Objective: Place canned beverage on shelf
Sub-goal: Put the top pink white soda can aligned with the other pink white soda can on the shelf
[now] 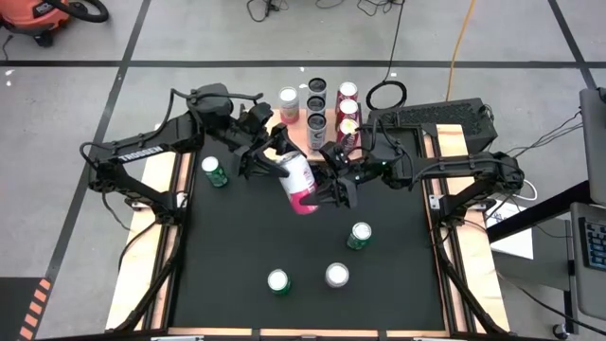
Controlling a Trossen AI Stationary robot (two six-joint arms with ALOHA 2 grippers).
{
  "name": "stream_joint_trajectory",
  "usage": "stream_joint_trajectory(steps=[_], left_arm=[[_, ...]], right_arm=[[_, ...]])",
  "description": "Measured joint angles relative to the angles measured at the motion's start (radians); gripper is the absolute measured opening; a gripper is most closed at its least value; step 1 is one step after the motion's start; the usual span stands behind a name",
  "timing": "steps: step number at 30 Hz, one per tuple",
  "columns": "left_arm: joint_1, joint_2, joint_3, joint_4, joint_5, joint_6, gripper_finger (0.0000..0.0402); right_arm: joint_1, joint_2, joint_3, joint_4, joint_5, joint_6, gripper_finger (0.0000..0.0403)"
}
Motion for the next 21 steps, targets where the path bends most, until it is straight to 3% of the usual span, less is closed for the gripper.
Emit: stream_joint_trajectory(steps=[8, 21], left_arm=[[0.0, 0.0, 0.0, -0.018, -0.008, 0.012, 0.0337], [-0.002, -0.001, 0.0, -0.094, -0.027, 0.027, 0.0334]], right_arm=[[-0.002, 0.0, 0.0, -0.002, 0.0, -0.01, 0.0274], [-0.003, 0.0, 0.0, -0.031, 0.029, -0.017, 0.0274]])
